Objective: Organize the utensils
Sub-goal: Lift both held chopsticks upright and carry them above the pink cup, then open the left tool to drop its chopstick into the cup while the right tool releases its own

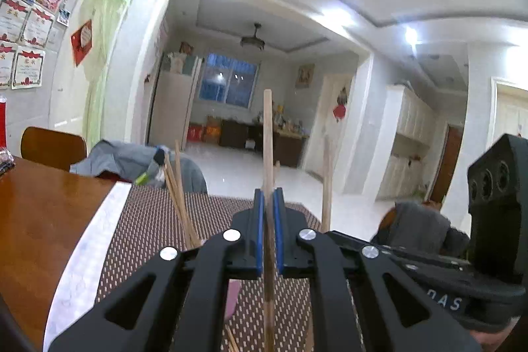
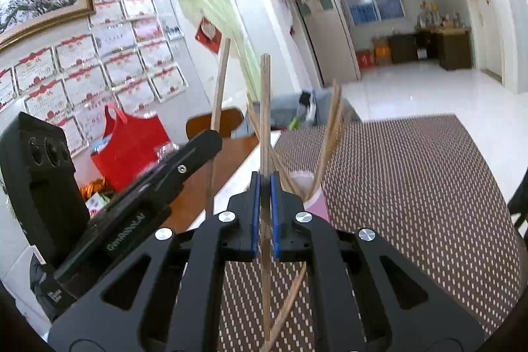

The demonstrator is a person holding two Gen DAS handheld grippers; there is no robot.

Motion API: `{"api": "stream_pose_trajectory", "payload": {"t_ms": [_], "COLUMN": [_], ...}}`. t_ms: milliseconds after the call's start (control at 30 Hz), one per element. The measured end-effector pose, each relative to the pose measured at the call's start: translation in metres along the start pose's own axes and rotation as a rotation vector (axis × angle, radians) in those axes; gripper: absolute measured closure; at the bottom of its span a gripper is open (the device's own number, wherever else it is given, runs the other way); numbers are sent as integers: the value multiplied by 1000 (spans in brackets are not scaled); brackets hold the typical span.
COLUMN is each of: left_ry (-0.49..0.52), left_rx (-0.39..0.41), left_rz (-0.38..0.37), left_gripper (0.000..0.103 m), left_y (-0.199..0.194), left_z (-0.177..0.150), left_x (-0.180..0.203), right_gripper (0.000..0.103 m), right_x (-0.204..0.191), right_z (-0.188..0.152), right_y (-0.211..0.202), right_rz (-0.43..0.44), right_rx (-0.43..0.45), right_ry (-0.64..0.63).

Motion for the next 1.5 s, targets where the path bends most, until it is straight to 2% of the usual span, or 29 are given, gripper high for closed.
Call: {"api": "stream_pose_trajectory", "payload": {"t_ms": [233, 467, 667, 833, 933, 1033, 1233, 1500], "left_ry": [-37, -89, -78, -70, -54, -18, 6, -18], "left_rx": [115, 198, 256, 260, 290, 330, 338, 346], "left_rz": [-46, -39, -33, -19, -11, 18, 68, 66], "left_gripper": [96, 96, 96, 96, 96, 96, 96, 96], "left_y": [10, 33, 50, 67, 71, 72, 81, 79], "left_z": [25, 37, 43, 43, 45, 44, 33, 35], "left_x": [-5, -24, -33, -42, -43, -42, -52, -57], "right_gripper": [97, 97, 97, 97, 97, 96, 96, 96], "right_x": [3, 11, 14, 25, 30, 33, 37, 37], "right_z": [31, 46, 57, 57, 56, 56, 56, 54], "right_y": [15, 28, 45, 60, 63, 66, 65, 63], "right_rz": [-62, -122, -153, -160, -170, -185, -201, -186], "right_rx": [129, 211, 269, 283, 299, 305, 312, 323], "right_ry": [-36, -61, -73, -39, -23, -23, -20, -12]}}
Point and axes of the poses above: each gripper's, at about its wrist camera, not at the fingertips, and y roughly the way its jaws point, x to its right, z to its top, the point moved 8 cm from there along y, roughly the way its jaws point, and after that the axes turned 14 degrees about -y, right-handed, at the moved point
